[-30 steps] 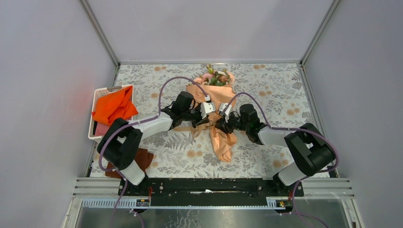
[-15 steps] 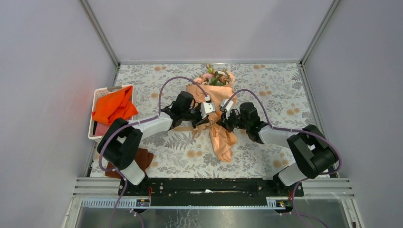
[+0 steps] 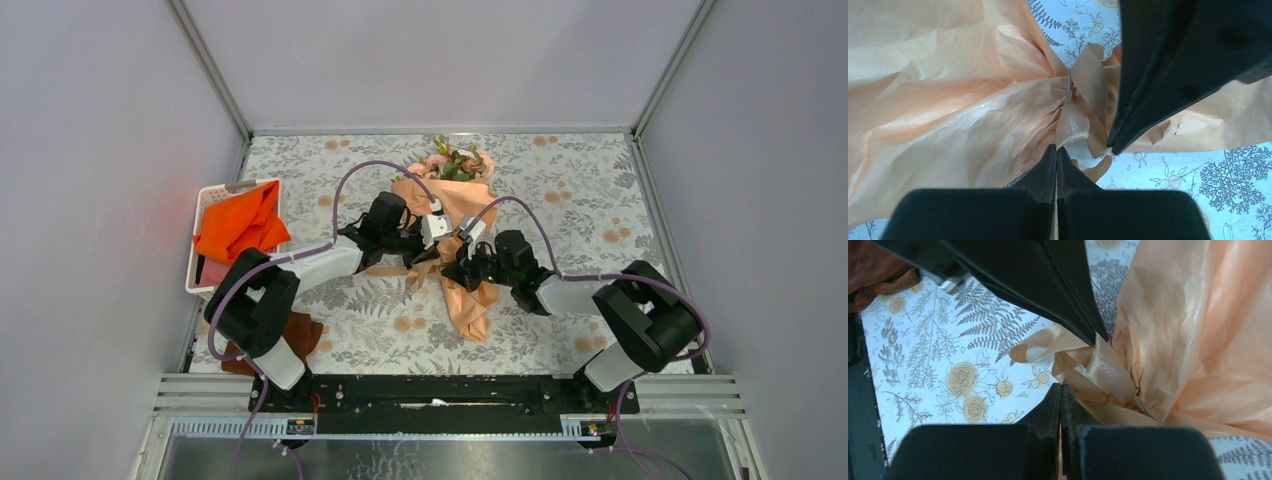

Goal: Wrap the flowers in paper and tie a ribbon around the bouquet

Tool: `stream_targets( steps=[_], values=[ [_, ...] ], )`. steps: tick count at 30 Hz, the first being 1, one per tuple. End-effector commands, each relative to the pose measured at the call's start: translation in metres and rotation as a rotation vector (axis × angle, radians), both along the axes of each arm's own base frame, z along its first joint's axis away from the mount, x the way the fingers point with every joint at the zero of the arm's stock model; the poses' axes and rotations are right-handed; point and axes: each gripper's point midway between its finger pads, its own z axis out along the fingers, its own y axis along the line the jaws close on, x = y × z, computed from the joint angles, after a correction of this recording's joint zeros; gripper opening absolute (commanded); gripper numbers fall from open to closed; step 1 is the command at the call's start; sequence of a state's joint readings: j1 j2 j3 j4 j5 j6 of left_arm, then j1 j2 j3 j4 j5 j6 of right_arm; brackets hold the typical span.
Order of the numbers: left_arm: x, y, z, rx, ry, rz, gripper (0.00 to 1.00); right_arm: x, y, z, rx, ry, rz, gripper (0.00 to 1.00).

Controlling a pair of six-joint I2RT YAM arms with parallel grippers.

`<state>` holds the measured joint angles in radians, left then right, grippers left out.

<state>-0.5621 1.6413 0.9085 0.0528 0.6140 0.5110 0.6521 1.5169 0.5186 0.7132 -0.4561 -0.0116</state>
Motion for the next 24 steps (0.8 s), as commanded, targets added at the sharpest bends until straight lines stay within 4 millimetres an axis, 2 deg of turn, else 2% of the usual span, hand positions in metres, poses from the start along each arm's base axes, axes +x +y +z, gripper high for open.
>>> stream_targets(
  steps=[1,3,10,20,24],
  values=[
    [0.01,-0.007,0.016,-0.04,-0.039,-0.004,0.0,0.021,0.013,0.009,0.094,0.01,-0.084,0.0],
    [0.009,-0.007,0.016,-0.041,-0.038,-0.006,0.0,0.031,0.014,0.005,0.102,0.031,-0.133,0.0],
    [0.002,-0.008,0.015,-0.044,-0.028,-0.043,0.0,0.057,0.012,0.014,0.195,0.018,-0.277,0.0],
    [-0.001,-0.008,0.008,-0.041,-0.015,-0.048,0.0,0.072,0.006,0.011,0.223,0.048,-0.385,0.0],
    [-0.002,-0.01,0.005,-0.052,-0.014,-0.048,0.0,0.073,0.004,0.007,0.207,0.075,-0.411,0.08]
  ],
)
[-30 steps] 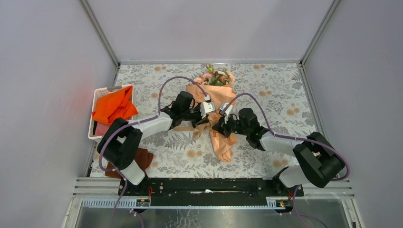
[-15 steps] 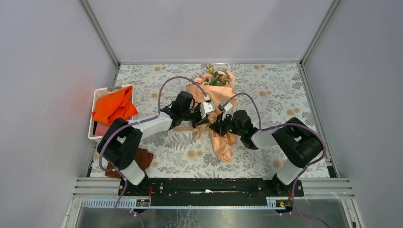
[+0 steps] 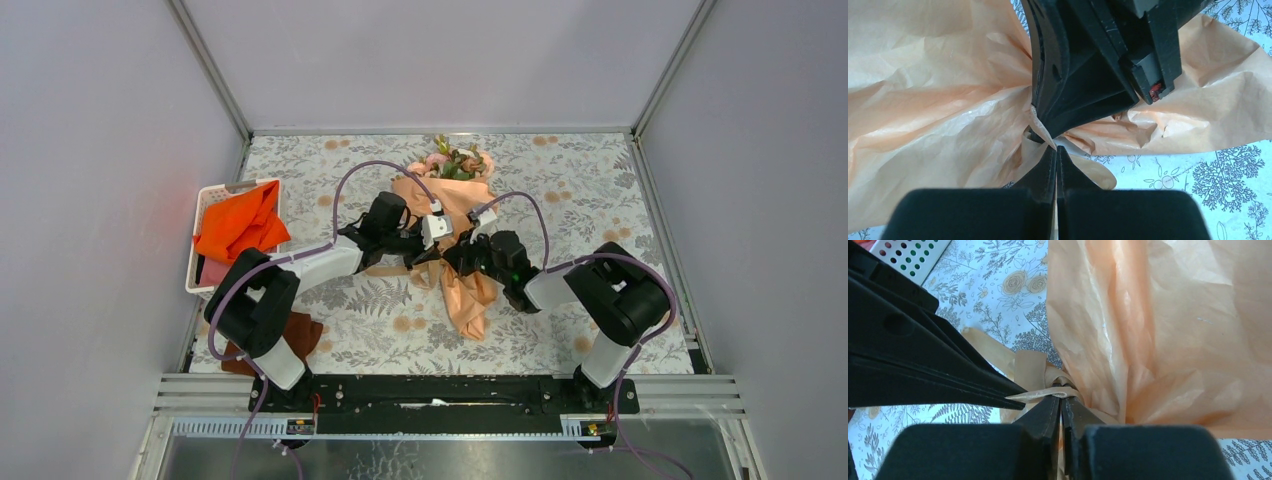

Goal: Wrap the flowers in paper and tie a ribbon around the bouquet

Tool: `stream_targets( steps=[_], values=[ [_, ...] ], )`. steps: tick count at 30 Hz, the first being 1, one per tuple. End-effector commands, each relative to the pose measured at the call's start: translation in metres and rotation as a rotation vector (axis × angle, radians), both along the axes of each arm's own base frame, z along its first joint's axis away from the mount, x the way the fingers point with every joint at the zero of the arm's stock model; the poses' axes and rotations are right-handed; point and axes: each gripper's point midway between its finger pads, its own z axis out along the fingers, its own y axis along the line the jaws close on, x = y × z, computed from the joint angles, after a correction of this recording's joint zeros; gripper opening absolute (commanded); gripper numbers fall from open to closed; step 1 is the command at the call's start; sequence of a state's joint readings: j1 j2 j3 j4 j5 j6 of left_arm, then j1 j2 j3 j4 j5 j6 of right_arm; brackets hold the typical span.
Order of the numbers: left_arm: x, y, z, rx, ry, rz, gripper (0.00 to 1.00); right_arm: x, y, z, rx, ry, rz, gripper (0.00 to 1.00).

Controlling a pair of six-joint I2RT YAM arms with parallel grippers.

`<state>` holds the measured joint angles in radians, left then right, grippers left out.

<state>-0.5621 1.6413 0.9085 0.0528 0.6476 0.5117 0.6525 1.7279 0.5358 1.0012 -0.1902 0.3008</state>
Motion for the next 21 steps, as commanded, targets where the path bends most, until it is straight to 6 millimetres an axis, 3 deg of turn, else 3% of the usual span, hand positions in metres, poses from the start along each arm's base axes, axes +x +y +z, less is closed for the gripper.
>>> stream_targets(
  steps=[1,11,15,21],
  values=[
    [0.003,-0.008,0.002,-0.038,-0.021,-0.018,0.0,0.02,0.002,0.024,0.045,-0.047,-0.07,0.12],
    [0.003,-0.005,-0.011,-0.015,-0.033,-0.01,0.0,-0.012,0.0,0.036,-0.038,0.04,0.07,0.31],
    [0.001,-0.004,-0.01,-0.016,-0.043,-0.025,0.0,-0.024,-0.017,0.038,-0.133,0.126,0.103,0.32],
    [-0.021,-0.008,-0.006,-0.009,-0.096,-0.168,0.0,-0.003,-0.036,0.059,-0.111,0.188,0.093,0.32]
  ],
)
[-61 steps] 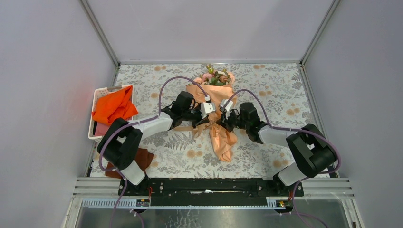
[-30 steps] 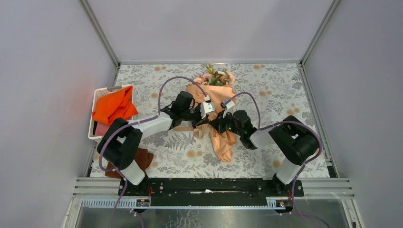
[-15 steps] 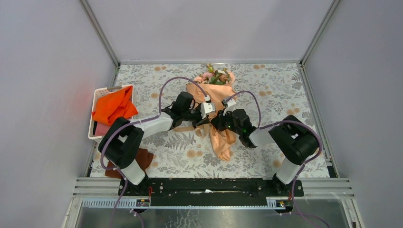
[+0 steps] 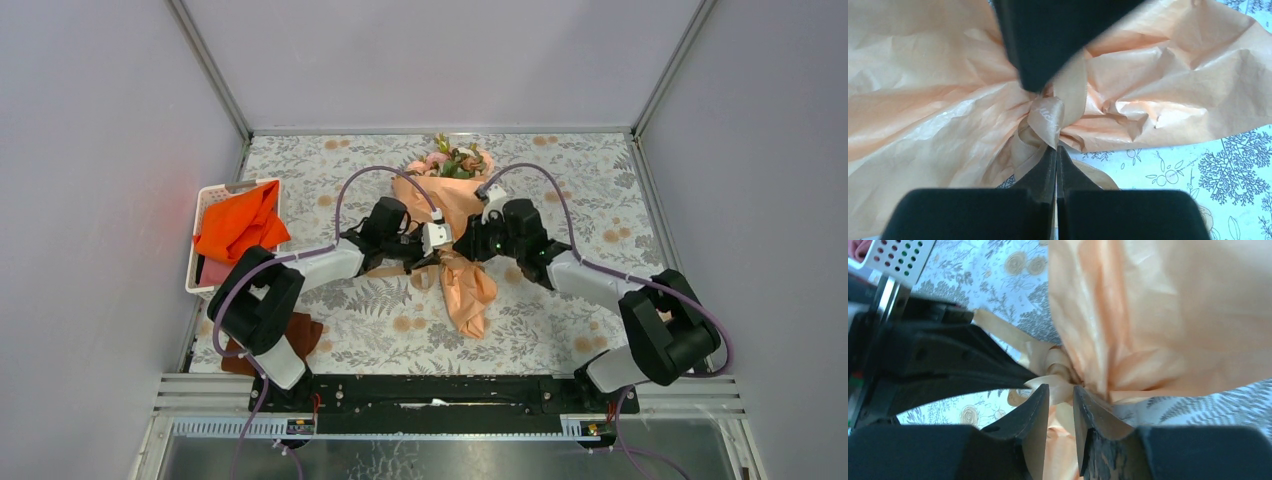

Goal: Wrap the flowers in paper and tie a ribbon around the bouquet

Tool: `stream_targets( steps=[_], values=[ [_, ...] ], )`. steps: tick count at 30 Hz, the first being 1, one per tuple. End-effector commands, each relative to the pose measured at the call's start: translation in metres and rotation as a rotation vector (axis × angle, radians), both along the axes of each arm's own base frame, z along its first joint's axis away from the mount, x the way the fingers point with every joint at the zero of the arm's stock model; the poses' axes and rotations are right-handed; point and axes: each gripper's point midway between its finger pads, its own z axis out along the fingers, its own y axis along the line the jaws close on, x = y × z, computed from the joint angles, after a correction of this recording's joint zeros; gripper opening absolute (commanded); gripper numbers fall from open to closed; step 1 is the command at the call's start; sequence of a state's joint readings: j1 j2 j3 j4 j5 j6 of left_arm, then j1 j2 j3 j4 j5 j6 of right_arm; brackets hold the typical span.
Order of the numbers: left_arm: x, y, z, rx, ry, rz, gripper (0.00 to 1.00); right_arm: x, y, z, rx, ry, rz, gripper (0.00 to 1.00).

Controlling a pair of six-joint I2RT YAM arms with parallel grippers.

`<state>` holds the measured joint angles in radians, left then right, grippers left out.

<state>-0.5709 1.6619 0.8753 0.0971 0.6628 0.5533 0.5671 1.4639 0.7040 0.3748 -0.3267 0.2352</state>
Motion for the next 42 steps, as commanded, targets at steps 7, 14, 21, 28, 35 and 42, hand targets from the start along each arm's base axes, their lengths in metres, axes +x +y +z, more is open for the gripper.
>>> stream_targets(
  steps=[7,14,21,28,35,42],
  values=[
    [-0.016,-0.005,-0.002,0.038,-0.15,-0.187,0.0,0.033,0.014,0.013,-0.025,0.092,0.109,0.28],
    [-0.013,0.001,-0.016,0.103,-0.268,-0.265,0.0,0.026,0.029,-0.006,-0.055,0.176,0.2,0.29],
    [-0.017,0.004,-0.022,0.121,-0.3,-0.308,0.0,0.018,0.039,-0.017,-0.081,0.199,0.244,0.35],
    [-0.015,0.005,-0.023,0.136,-0.321,-0.312,0.0,0.013,0.038,-0.031,-0.129,0.237,0.259,0.37],
    [-0.013,0.005,-0.023,0.139,-0.319,-0.305,0.0,0.014,0.041,-0.032,-0.135,0.222,0.261,0.25],
    [-0.013,0.007,-0.022,0.151,-0.322,-0.303,0.04,0.024,0.042,-0.013,-0.103,0.126,0.233,0.0]
  ],
)
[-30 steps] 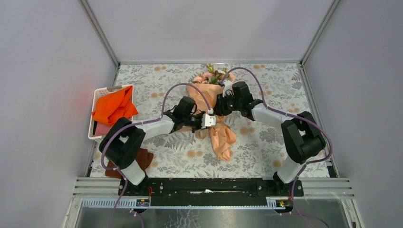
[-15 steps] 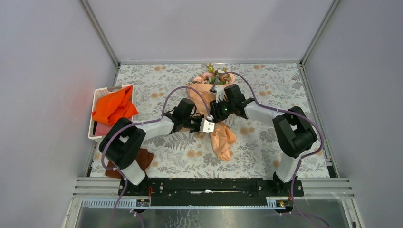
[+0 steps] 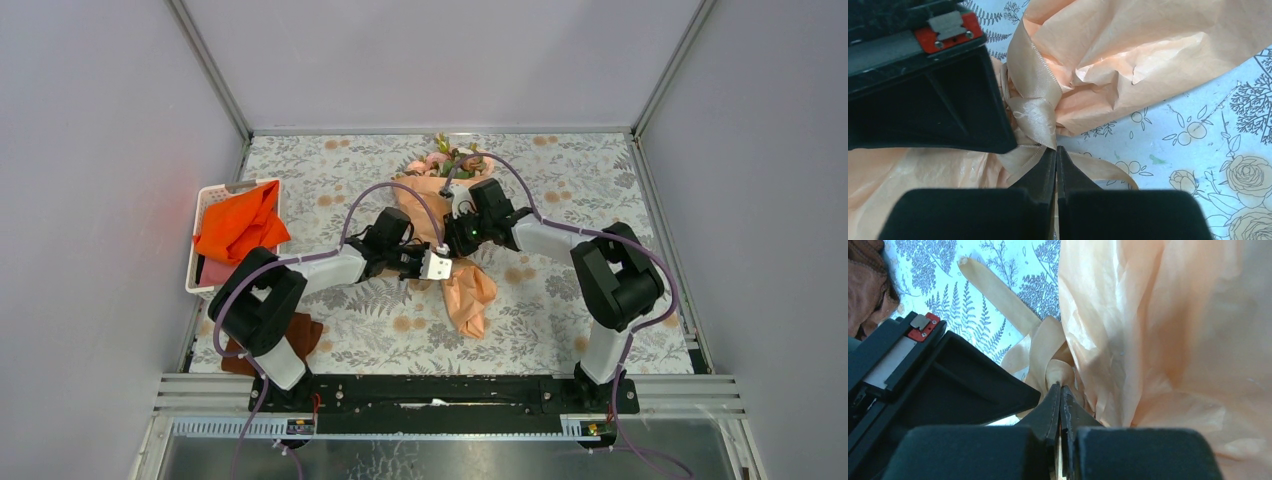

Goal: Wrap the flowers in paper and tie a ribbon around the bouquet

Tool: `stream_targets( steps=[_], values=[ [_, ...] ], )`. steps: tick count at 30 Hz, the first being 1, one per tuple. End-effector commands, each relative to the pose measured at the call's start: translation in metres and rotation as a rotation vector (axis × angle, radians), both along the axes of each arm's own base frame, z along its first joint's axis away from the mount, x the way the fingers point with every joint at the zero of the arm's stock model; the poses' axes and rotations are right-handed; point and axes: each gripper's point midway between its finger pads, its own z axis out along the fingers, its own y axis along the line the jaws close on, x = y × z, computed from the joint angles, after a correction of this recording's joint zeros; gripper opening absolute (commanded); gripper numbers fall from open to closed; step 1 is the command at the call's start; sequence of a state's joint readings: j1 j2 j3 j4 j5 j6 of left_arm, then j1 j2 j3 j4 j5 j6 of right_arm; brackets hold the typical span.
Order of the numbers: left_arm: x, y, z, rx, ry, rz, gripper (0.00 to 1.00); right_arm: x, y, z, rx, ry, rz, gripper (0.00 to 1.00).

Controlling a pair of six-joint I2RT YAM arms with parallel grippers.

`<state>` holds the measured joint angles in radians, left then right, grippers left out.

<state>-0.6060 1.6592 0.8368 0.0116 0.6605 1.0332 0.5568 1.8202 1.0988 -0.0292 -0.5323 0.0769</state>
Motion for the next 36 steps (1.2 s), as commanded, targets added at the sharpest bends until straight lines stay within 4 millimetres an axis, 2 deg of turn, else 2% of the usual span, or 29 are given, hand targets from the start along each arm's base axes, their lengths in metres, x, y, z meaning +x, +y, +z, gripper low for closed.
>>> stream_targets(
  steps=[1,4,9,14,20,28,31,34,36],
  values=[
    [0.002,0.001,0.001,0.017,-0.036,-0.012,0.1,0.017,0.01,0.035,0.054,-0.134,-0.011,0.0],
    [-0.003,0.01,0.003,0.064,-0.045,-0.03,0.26,0.018,0.008,0.037,0.054,-0.152,-0.023,0.0],
    [-0.016,0.033,0.004,0.15,-0.03,-0.079,0.45,0.02,0.007,0.041,0.061,-0.167,-0.039,0.0],
    [-0.033,0.055,-0.008,0.243,0.01,-0.122,0.57,0.019,0.004,0.042,0.063,-0.179,-0.05,0.0],
    [-0.033,0.052,-0.01,0.228,0.026,-0.105,0.61,0.019,0.004,0.042,0.068,-0.181,-0.055,0.0],
    [-0.022,0.042,-0.028,0.217,-0.017,-0.072,0.61,0.02,0.006,0.043,0.083,-0.175,-0.068,0.0],
    [-0.018,0.044,-0.036,0.235,-0.035,-0.067,0.55,0.024,0.001,0.044,0.088,-0.167,-0.096,0.0],
    [-0.012,0.048,-0.042,0.256,-0.072,-0.045,0.38,0.027,-0.007,0.044,0.107,-0.156,-0.135,0.0],
    [-0.006,0.051,-0.045,0.27,-0.089,-0.023,0.15,0.028,-0.012,0.047,0.124,-0.153,-0.157,0.0]
  ],
)
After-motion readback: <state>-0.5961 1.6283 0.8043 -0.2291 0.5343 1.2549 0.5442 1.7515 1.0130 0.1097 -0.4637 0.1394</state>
